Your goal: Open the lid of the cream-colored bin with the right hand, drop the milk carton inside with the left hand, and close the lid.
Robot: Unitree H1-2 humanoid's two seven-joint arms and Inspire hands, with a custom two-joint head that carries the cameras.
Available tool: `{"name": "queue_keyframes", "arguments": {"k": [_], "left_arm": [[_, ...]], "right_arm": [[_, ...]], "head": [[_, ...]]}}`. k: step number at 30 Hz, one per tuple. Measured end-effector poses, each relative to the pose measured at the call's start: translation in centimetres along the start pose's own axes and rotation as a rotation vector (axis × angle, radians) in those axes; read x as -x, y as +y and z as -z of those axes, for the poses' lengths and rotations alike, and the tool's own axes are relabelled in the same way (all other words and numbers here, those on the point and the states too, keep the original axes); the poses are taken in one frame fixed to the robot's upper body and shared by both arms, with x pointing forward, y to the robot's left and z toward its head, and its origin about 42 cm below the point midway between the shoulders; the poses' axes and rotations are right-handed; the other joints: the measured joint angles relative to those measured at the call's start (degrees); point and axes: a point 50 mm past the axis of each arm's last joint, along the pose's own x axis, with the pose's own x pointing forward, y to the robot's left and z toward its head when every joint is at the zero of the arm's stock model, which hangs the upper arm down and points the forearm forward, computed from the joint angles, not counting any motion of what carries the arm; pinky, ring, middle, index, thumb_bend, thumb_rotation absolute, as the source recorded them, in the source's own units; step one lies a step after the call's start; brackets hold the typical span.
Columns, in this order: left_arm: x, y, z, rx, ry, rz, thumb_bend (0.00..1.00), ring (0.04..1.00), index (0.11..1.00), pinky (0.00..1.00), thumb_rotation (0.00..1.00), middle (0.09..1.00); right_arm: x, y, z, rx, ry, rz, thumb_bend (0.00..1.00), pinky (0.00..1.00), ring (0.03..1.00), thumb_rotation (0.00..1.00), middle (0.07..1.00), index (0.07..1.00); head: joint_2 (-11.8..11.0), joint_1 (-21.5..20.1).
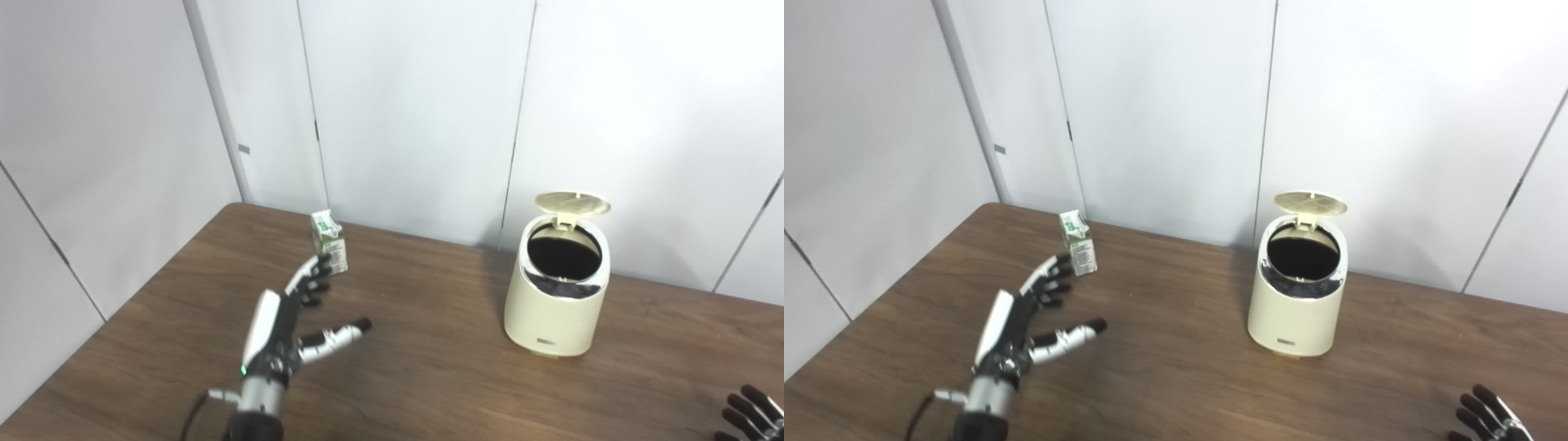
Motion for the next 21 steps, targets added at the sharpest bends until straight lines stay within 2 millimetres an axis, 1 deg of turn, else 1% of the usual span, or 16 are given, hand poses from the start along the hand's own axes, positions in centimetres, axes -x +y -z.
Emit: {"name": "queue_keyframes", "arguments": {"k": [1, 2, 3, 6, 8, 10, 14, 17, 19, 21], "left_arm": [[-0.6, 0.4, -0.2, -0.034, -0.009, -0.011, 0.83, 0.734, 0.915, 0.57, 0.20, 0.866], [-1.1, 0.7, -0.4, -0.062, -0.014, -0.021, 0.83, 0.724, 0.914, 0.56, 0.20, 0.863], [-1.5, 0.9, -0.5, -0.090, -0.013, -0.029, 0.84, 0.732, 0.912, 0.57, 0.20, 0.858], [-2.6, 1.3, -1.0, -0.156, 0.003, -0.052, 0.87, 0.732, 0.899, 0.56, 0.18, 0.848], [-3.2, 1.4, -1.3, -0.196, 0.012, -0.065, 0.87, 0.757, 0.892, 0.60, 0.16, 0.842], [-3.9, 1.5, -1.5, -0.234, 0.015, -0.081, 0.86, 0.767, 0.895, 0.61, 0.16, 0.845], [-6.0, 1.4, -1.0, -0.285, 0.049, -0.085, 0.87, 0.765, 0.911, 0.61, 0.17, 0.843], [-7.5, 1.4, -0.7, -0.290, 0.070, -0.064, 0.87, 0.798, 0.928, 0.63, 0.17, 0.870], [-8.3, 1.6, -0.4, -0.302, 0.077, -0.055, 0.88, 0.797, 0.938, 0.64, 0.18, 0.872], [-9.0, 1.7, -0.1, -0.317, 0.089, -0.050, 0.89, 0.821, 0.941, 0.66, 0.18, 0.875]], "right_arm": [[0.0, 0.0, 0.0, 0.000, 0.000, 0.000, 0.75, 0.72, 0.843, 0.97, 0.850, 0.850], [0.0, 0.0, 0.0, 0.000, 0.000, 0.000, 0.76, 0.72, 0.842, 0.97, 0.850, 0.850], [0.0, 0.0, 0.0, 0.000, 0.000, 0.001, 0.77, 0.71, 0.839, 0.96, 0.849, 0.850], [0.0, 0.0, 0.0, 0.013, -0.001, 0.005, 0.79, 0.70, 0.835, 0.98, 0.846, 0.854], [0.0, 0.1, -0.1, 0.025, -0.002, 0.008, 0.80, 0.70, 0.834, 0.98, 0.846, 0.857], [0.1, 0.1, -0.1, 0.031, -0.002, 0.008, 0.80, 0.70, 0.830, 0.99, 0.843, 0.855], [0.4, 0.4, -0.2, 0.030, -0.002, 0.009, 0.79, 0.69, 0.830, 0.98, 0.840, 0.847], [0.5, 0.6, -0.2, 0.026, -0.001, 0.011, 0.79, 0.70, 0.836, 0.98, 0.844, 0.846], [0.5, 0.6, -0.3, 0.036, -0.003, 0.010, 0.78, 0.70, 0.844, 0.99, 0.851, 0.852], [0.6, 0.6, -0.3, 0.045, -0.003, 0.009, 0.79, 0.71, 0.852, 0.99, 0.858, 0.857]], "head": [[0.0, 0.0], [0.0, -0.1], [0.1, -0.3], [0.0, -0.3], [-0.1, -0.4], [0.0, -0.4], [0.0, -0.4], [-0.1, -0.2], [-0.2, -0.1], [-0.3, -0.1]]}}
